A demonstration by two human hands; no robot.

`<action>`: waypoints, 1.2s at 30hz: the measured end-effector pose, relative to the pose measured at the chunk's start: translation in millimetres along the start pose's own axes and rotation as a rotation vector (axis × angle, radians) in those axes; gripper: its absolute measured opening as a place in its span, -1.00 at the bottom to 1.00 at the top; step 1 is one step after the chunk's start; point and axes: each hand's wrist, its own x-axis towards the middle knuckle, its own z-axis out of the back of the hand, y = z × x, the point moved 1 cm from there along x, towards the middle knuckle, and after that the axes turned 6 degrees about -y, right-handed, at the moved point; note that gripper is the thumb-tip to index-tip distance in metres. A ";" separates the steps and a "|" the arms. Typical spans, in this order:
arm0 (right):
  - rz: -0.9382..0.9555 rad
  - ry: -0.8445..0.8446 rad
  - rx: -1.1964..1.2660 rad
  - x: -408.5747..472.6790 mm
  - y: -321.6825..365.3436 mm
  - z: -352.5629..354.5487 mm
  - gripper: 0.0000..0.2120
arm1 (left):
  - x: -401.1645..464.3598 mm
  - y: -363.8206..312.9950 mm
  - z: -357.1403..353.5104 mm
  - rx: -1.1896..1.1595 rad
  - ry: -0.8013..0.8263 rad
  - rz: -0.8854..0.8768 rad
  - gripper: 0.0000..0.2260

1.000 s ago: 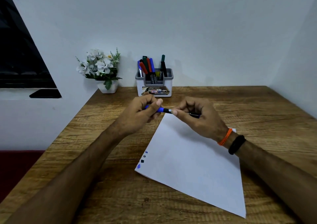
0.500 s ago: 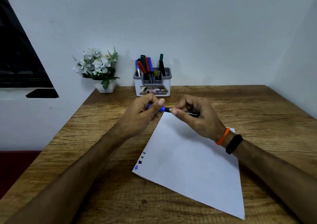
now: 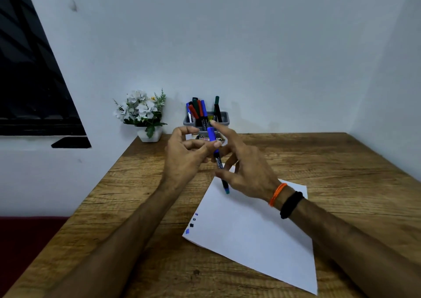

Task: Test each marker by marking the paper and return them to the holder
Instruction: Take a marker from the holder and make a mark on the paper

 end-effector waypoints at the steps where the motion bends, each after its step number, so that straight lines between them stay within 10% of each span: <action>1: 0.020 -0.006 -0.014 0.4 3.0 0.1 -0.06 | -1.4 -1.2 -2.0 0.013 0.005 -0.008 -0.47; 17: -0.064 -0.090 0.161 5.7 -4.1 4.3 -0.26 | 4.6 9.7 2.5 0.078 -0.013 -0.046 -0.49; 25: -0.164 -0.138 0.095 46.5 -28.4 5.0 -0.22 | 25.1 58.8 29.0 0.934 0.118 -0.033 -0.45; 36: -0.141 -0.272 0.081 110.5 -43.5 6.3 -0.36 | 33.0 87.7 27.0 1.209 0.344 -0.044 -0.34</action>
